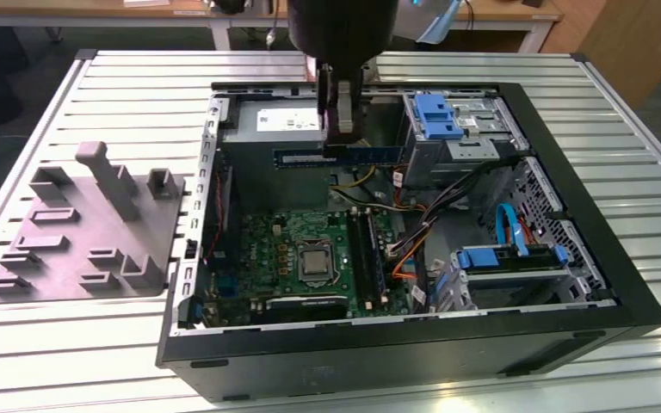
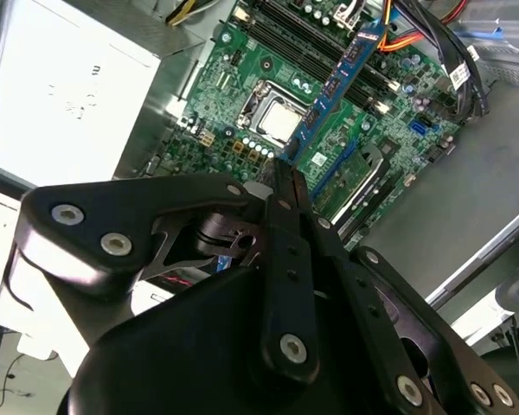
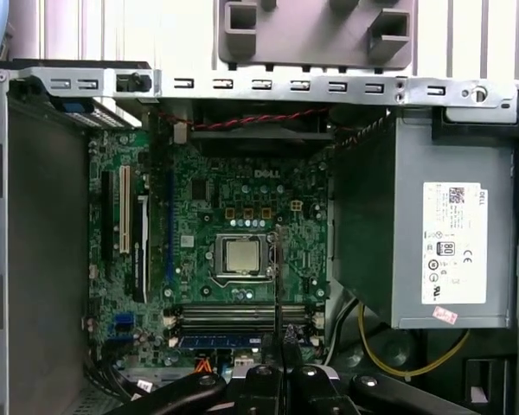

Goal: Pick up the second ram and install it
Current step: 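Pick up the second ram and move it above second insertion slot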

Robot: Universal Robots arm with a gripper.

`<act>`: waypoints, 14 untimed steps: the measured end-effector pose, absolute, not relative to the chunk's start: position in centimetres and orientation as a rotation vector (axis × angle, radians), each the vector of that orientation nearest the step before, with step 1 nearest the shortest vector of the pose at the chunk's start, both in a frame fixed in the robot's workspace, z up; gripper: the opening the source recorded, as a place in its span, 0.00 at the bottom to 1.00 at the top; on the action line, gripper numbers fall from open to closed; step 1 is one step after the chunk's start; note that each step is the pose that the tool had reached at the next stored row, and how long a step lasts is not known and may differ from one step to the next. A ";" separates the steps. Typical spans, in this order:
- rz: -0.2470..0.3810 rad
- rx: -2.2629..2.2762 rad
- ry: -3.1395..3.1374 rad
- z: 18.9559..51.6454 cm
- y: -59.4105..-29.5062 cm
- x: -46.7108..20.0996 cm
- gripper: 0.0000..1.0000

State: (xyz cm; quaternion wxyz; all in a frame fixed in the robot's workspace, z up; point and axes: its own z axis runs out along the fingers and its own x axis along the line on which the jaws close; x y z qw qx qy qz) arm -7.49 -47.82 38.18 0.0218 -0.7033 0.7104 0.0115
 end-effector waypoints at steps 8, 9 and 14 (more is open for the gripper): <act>0.036 -2.179 2.201 36.9 -48.2 -7.3 0.11; 0.036 -2.179 2.201 36.8 -48.2 -7.2 0.11; 0.037 -2.180 2.202 36.4 -48.4 -6.8 0.11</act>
